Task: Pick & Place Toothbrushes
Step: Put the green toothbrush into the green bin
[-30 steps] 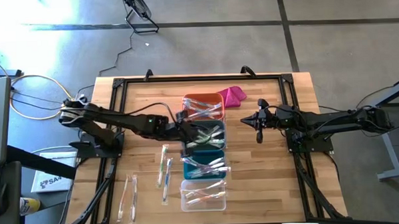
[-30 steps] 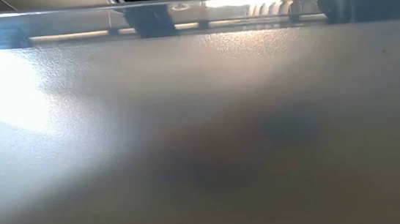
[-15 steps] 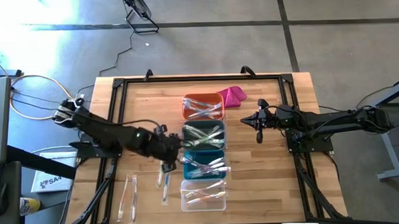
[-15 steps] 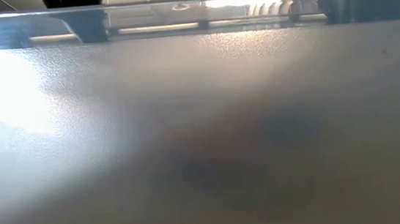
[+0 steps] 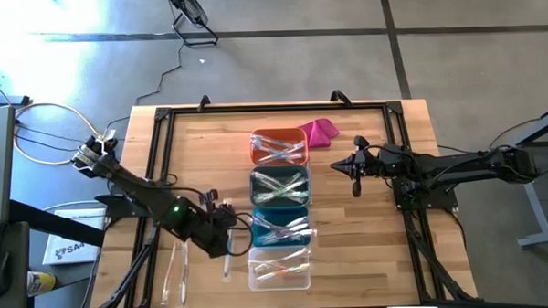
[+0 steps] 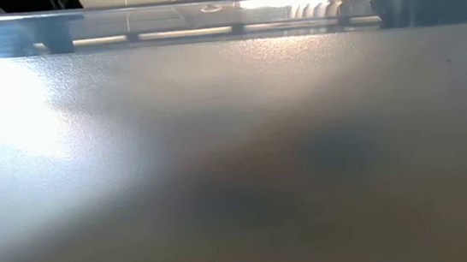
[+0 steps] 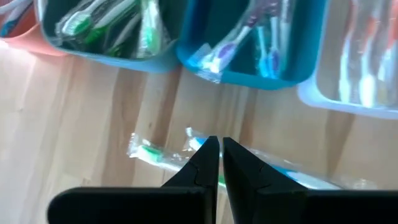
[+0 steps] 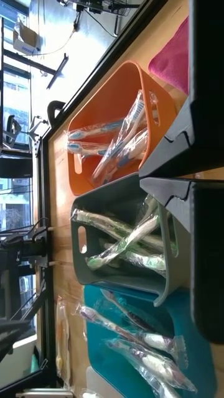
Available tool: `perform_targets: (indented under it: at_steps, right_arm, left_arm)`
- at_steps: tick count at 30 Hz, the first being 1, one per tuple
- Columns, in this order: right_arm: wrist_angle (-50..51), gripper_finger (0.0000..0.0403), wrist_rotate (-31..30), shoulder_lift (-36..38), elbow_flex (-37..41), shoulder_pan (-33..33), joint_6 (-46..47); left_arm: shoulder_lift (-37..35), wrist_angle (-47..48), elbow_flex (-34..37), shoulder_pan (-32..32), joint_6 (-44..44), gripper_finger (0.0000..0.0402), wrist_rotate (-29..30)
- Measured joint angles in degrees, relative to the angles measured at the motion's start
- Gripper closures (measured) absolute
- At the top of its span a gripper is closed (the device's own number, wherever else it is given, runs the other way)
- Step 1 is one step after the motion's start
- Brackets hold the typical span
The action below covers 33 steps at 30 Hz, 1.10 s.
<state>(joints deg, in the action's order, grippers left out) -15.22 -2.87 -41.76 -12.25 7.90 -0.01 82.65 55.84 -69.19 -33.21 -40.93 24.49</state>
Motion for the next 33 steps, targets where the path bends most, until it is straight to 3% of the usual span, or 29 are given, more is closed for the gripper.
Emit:
perform_targets:
  at_steps: [17, 25, 33]
  right_arm:
    - [0.00, 0.0398, -0.03, 0.00, 0.00, -0.02, 0.02]
    - [0.00, 0.0398, -0.02, 0.00, 0.00, -0.01, -0.02]
    - [0.00, 0.0398, -0.15, 0.00, 0.00, 0.00, -0.09]
  left_arm:
    - [0.04, -9.37, -0.02, -0.94, 0.65, 0.0387, -1.40]
    - [0.06, -8.96, -0.02, -0.94, 26.09, 0.0387, -1.38]
    - [0.07, -9.90, -0.02, -0.94, 29.41, 0.0387, -1.36]
